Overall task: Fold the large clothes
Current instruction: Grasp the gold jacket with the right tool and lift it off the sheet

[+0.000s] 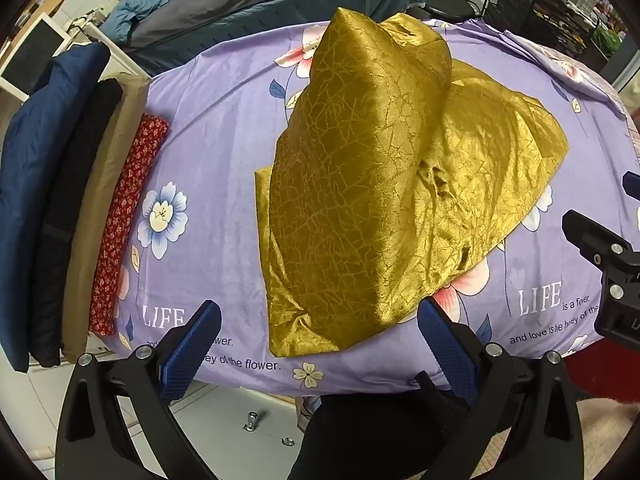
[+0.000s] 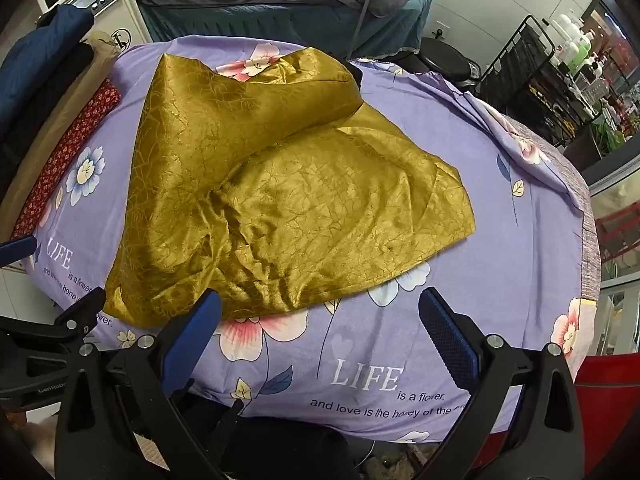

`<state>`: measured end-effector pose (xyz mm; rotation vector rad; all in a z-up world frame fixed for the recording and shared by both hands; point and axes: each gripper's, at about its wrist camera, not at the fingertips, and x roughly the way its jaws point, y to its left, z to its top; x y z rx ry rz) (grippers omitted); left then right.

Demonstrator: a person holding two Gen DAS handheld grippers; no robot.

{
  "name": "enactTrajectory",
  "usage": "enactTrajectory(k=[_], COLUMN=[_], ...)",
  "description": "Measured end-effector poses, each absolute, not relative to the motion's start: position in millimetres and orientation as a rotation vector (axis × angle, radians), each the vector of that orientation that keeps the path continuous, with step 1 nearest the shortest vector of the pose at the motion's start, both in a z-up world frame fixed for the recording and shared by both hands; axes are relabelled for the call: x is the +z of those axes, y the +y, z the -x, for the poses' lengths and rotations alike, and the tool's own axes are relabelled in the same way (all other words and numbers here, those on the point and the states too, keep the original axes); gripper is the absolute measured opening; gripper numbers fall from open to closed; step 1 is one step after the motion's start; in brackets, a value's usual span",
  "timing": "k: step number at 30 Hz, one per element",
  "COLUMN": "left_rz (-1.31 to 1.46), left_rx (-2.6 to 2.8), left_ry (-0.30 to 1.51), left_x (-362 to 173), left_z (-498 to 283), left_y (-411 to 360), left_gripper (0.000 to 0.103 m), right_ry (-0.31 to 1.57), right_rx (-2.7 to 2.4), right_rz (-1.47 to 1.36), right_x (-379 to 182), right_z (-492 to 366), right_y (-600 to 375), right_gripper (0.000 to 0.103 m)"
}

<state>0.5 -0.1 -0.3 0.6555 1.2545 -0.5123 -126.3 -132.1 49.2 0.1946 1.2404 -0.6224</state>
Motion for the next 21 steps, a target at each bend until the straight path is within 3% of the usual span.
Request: enactTrajectory(k=[16, 21], left_rz=[-0.582, -0.542], left_rx=[-0.562, -0.548], left_ry=[1.265, 1.241], left_x=[0, 1], left_z=[-23, -47], left_y=[-9, -5], left_gripper=[0.096, 0.096], right_ry=[1.209, 1.155], right_rx=[-0.559, -0.491], right_rz=[-0.225, -0.384], right_x=[41, 36], right_z=[106, 75], right_y=[-159, -203], right_gripper=[0.097, 0.097])
